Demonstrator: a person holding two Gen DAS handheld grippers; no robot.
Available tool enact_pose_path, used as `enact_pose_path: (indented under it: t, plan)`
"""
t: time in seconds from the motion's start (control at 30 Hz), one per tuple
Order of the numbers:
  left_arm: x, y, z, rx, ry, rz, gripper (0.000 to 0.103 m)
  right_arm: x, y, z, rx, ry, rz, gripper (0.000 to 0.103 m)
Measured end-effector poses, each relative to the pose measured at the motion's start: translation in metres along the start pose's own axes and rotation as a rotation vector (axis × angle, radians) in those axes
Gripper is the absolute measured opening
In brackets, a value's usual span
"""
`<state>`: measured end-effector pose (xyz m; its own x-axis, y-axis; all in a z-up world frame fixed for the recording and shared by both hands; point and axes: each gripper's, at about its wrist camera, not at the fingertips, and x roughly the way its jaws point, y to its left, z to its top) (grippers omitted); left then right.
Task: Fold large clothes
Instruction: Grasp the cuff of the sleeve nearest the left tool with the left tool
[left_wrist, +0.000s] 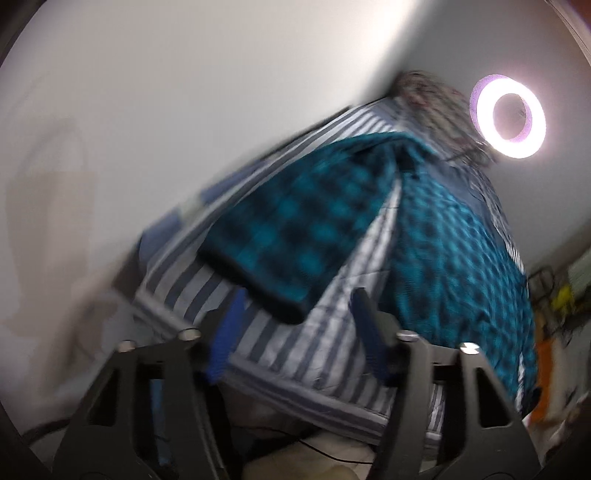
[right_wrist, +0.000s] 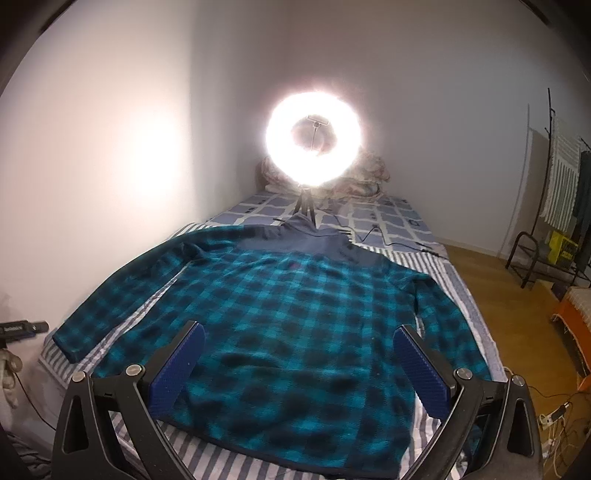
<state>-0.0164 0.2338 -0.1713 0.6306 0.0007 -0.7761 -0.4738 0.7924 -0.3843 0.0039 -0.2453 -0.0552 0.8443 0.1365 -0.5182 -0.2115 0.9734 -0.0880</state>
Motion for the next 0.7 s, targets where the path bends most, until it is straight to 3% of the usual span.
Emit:
enact_pose_path:
  t: [0.1,0.27,0.5,0.7]
  plan:
    - [0.019,0.022,-0.004,-0.088,0.061,-0.02,0.048,0.003,0.004,-0.001,-0.004,0.017,0.019,0.103]
    - [0.042,0.032,-0.001,-0.177,0.093,-0.036,0.048,0.005,0.014,-0.006,-0.041,0.03,0.026,0.103]
    - [0.071,0.051,0.011,-0.282,0.106,0.012,0.048,0.003,0.018,-0.01,-0.065,0.033,0.025,0.103]
    - [0.08,0.045,0.021,-0.25,0.082,0.053,0.048,0.002,0.014,-0.012,-0.06,0.048,0.026,0.103]
